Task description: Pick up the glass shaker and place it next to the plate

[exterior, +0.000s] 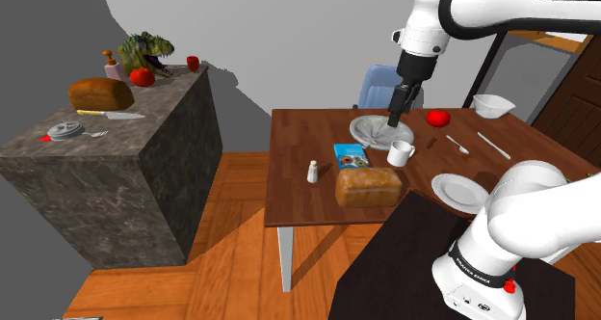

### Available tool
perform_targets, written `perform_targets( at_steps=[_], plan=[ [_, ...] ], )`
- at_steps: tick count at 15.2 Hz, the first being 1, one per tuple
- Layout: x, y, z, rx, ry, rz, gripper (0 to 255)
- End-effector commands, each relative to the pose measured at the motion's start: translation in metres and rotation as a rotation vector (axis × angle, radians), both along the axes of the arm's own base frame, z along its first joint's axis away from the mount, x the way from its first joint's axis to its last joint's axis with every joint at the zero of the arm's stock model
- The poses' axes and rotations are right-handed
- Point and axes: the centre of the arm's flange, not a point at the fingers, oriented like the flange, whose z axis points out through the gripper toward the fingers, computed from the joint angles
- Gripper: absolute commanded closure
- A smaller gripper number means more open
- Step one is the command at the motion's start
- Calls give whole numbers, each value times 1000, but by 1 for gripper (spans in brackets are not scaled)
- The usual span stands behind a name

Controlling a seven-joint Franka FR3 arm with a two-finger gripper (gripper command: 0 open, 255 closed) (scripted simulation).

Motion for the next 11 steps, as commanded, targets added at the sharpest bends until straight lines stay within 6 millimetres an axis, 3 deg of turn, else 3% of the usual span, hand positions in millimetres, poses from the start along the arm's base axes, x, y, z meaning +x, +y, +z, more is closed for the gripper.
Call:
perform_targets(
  at_steps=[1, 11],
  plan=[
    [0, 0, 0, 0, 0, 0, 0],
    [87, -30, -96, 18, 4, -15, 0]
  ],
)
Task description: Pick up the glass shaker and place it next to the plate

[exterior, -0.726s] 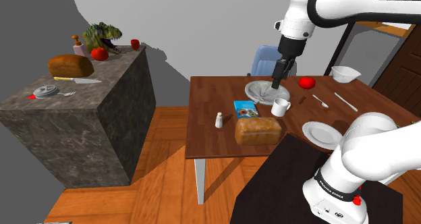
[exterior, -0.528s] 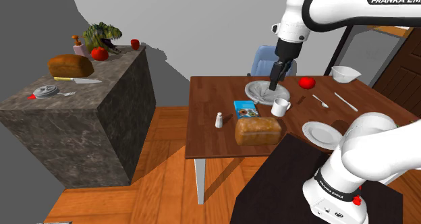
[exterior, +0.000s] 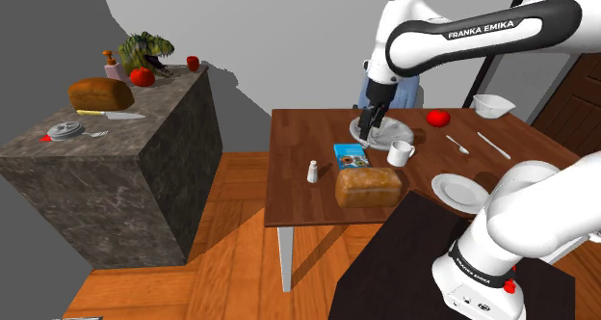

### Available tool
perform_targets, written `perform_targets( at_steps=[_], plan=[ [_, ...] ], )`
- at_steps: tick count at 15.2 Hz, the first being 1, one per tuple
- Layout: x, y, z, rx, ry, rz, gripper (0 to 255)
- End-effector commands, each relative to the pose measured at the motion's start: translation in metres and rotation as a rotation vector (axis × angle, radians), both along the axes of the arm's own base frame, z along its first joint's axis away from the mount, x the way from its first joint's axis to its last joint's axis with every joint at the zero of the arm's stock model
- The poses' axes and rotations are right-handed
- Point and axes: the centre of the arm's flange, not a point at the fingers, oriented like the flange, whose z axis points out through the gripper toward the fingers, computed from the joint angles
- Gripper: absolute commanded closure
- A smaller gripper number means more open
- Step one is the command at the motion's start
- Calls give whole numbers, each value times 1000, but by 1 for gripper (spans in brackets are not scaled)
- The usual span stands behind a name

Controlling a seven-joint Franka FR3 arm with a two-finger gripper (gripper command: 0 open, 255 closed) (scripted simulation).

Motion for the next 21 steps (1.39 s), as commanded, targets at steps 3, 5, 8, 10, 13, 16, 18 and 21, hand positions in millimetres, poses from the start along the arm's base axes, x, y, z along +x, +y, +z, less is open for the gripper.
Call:
perform_targets(
  at_steps=[3, 5, 8, 10, 13, 16, 18, 21],
  plan=[
    [35, -12, -37, 7, -1, -6, 0],
    [53, -18, -56, 11, 0, -9, 0],
    [78, -26, -86, 16, 1, -13, 0],
    [95, -32, -105, 20, 2, -16, 0],
    [121, -41, -134, 25, 3, -21, 0],
    [147, -50, -164, 31, 5, -25, 0],
    [164, -55, -184, 34, 5, -28, 0],
    [189, -64, -213, 40, 7, -32, 0]
  ],
)
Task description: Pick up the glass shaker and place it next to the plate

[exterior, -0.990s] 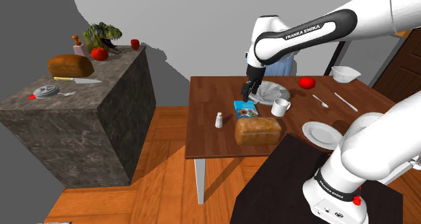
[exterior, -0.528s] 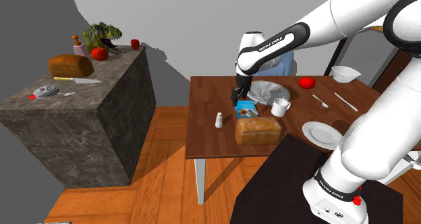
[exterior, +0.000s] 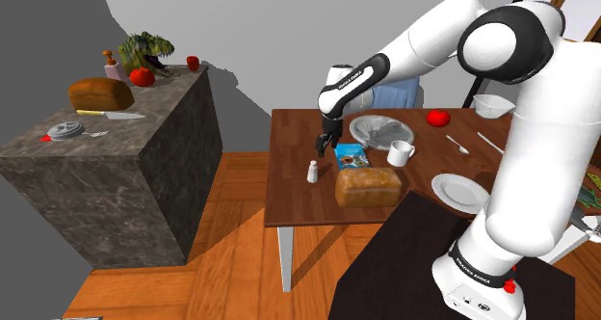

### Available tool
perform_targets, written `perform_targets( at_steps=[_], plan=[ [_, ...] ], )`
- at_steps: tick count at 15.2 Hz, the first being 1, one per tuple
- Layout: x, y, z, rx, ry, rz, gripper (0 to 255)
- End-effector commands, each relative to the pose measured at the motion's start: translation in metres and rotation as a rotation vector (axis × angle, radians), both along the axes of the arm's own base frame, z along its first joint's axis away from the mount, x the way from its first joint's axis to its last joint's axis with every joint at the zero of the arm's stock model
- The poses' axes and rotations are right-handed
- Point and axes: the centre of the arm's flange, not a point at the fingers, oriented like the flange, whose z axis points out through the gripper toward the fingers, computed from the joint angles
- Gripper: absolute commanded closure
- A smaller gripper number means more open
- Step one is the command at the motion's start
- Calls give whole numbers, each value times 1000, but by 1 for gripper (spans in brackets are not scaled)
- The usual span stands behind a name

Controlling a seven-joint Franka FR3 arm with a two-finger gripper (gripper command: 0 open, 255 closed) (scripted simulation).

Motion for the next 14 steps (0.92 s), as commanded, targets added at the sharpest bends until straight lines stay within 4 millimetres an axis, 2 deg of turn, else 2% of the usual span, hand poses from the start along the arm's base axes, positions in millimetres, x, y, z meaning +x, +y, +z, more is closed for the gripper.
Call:
perform_targets(
  at_steps=[1, 8, 14],
  plan=[
    [16, -7, -21, 4, 1, -3, 0],
    [72, -25, -86, 16, 4, -13, 0],
    [72, -22, -118, 16, 4, -13, 0]
  ],
)
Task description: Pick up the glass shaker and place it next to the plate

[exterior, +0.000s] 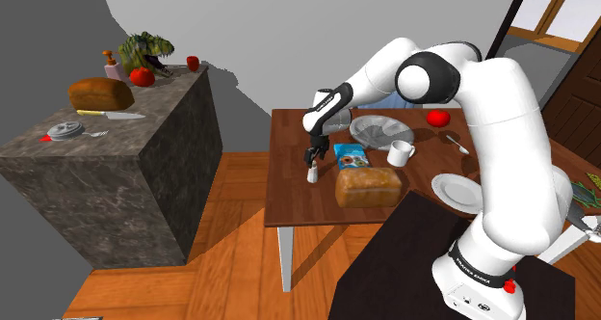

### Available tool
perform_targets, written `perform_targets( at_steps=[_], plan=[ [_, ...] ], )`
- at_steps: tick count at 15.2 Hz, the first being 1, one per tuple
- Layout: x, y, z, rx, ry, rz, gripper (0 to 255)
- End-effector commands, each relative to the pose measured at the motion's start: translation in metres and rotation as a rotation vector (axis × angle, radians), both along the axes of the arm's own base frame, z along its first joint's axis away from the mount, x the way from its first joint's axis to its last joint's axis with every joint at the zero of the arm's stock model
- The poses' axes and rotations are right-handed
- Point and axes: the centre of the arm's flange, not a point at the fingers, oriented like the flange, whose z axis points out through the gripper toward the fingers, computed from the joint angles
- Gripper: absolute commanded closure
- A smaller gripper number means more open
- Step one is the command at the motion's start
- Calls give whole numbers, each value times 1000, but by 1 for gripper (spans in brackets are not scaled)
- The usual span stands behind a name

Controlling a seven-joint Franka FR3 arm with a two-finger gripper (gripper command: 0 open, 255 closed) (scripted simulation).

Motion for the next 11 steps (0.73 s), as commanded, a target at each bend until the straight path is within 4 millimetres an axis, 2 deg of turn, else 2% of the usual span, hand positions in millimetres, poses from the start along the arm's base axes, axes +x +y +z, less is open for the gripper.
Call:
perform_targets(
  at_steps=[1, 9, 10, 11],
  plan=[
    [0, 1, -11, 0, 0, 0, 0],
    [0, 1, -14, 0, 0, 0, 0],
    [0, 1, -14, 0, 0, 0, 255],
    [0, 1, -14, 0, 0, 0, 255]
  ],
)
